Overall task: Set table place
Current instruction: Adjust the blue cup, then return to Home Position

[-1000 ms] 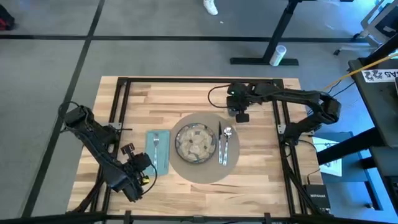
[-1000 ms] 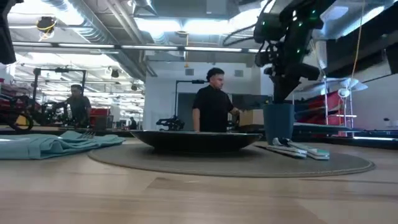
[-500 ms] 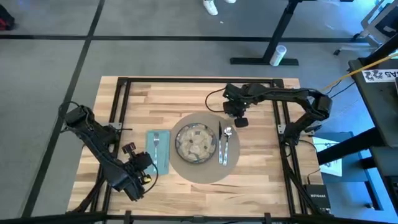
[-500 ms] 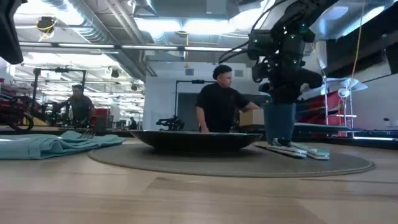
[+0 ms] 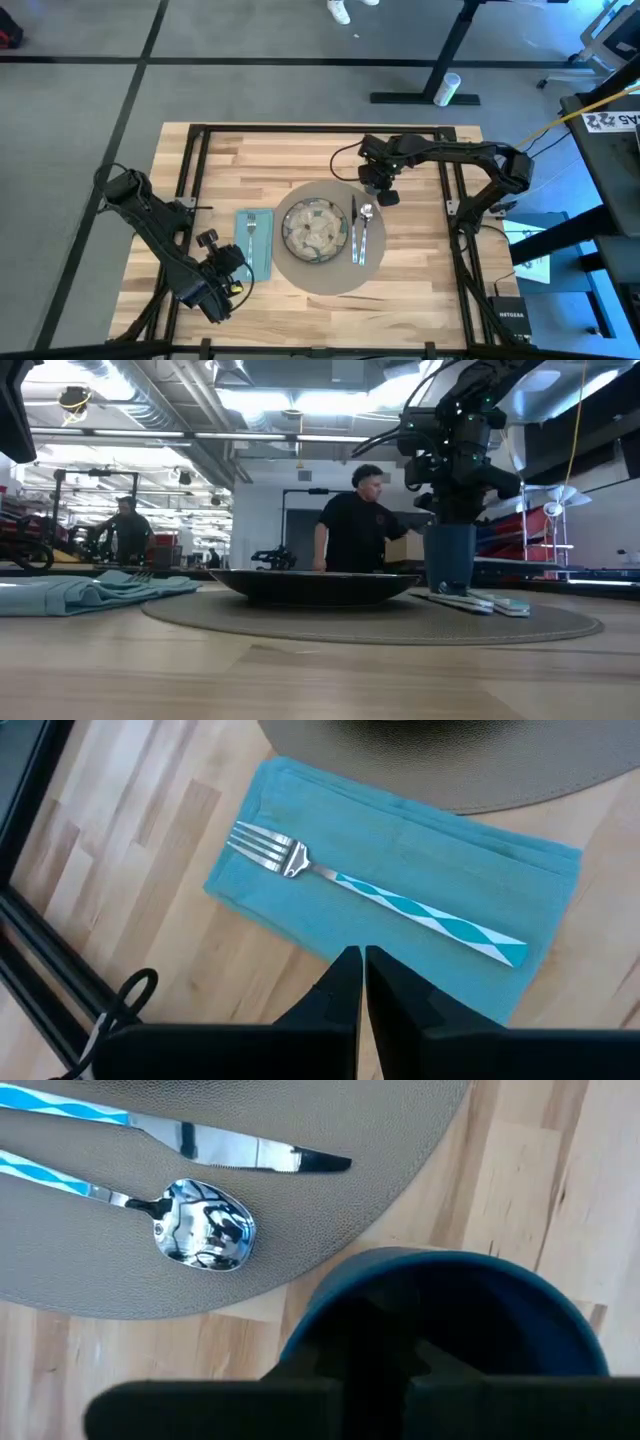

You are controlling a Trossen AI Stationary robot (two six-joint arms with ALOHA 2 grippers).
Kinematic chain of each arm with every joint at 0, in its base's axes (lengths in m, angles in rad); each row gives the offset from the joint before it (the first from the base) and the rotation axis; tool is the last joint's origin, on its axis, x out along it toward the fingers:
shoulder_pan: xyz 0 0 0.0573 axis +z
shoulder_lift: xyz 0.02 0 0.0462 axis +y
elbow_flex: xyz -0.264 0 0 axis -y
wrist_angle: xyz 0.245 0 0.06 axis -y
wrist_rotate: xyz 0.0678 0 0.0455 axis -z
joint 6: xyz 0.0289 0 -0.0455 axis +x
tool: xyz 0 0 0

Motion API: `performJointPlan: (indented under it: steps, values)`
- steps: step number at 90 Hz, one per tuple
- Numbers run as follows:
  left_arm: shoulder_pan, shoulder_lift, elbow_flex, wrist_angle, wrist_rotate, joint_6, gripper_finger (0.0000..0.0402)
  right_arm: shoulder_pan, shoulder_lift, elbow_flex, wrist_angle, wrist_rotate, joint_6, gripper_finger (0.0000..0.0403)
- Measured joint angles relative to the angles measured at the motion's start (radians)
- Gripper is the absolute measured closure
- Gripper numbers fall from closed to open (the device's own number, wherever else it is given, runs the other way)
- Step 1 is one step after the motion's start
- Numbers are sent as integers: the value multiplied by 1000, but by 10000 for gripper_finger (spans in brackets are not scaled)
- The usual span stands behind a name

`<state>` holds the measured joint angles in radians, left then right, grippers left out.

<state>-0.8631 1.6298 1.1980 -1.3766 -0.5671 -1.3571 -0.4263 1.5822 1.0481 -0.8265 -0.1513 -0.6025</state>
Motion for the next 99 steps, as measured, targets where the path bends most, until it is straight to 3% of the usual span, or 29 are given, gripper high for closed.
performJointPlan:
  steps: [41,72,99]
  values:
    - [-10,0,0,0,-28,26,402,0,-15,0,1,18,-5,403]
    - [-21,-9,0,2,-44,59,402,0,-166,0,-71,60,-1,403]
    - [-83,-128,0,167,-211,207,402,54,-349,0,-120,49,23,403]
